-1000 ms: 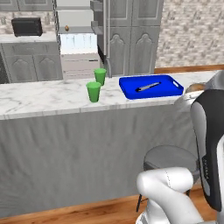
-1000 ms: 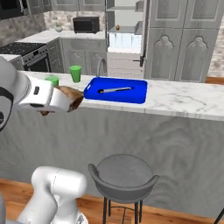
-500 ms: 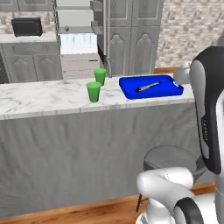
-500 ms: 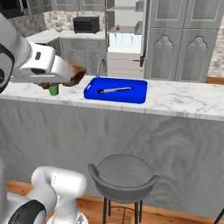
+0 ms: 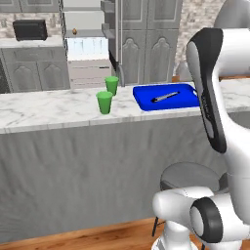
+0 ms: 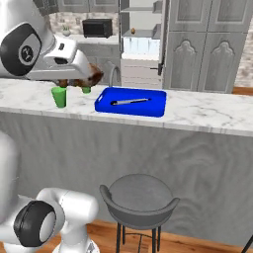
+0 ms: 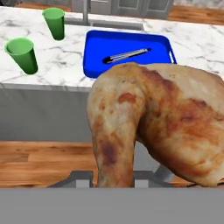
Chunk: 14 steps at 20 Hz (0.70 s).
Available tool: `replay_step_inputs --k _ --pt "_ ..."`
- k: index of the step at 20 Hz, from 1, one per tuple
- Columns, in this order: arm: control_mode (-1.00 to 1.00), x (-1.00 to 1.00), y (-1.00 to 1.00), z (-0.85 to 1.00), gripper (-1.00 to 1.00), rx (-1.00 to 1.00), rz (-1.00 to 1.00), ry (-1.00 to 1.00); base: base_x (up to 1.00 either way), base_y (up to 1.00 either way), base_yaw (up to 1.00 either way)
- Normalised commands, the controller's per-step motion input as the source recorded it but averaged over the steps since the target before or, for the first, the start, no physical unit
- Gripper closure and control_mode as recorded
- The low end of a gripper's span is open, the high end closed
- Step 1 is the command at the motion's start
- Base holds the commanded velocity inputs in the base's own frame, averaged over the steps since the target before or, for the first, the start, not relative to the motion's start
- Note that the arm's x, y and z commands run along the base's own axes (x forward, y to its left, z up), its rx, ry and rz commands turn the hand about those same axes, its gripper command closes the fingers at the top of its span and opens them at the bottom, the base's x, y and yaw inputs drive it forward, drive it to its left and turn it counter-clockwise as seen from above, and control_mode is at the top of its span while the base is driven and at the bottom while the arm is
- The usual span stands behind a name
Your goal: Gather the lime and eggplant from the fridge and place them on a tray on the dining counter. Then gather the chicken drumsticks from the fridge and place them on the other tray.
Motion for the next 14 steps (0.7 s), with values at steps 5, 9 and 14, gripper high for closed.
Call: replay_step_inputs --k 5,9,14 --pt "-1.0 0.85 -0.08 -0.57 1.0 0.0 0.0 0.23 0.0 0.0 0.0" --pt "-1.0 0.51 -0.2 -0.41 1.0 0.0 0.08 0.03 0.0 0.0 0.0" --pt "-1.0 0.24 -0.04 -0.28 1.0 0.0 0.1 -0.12 0.0 0.0 0.0"
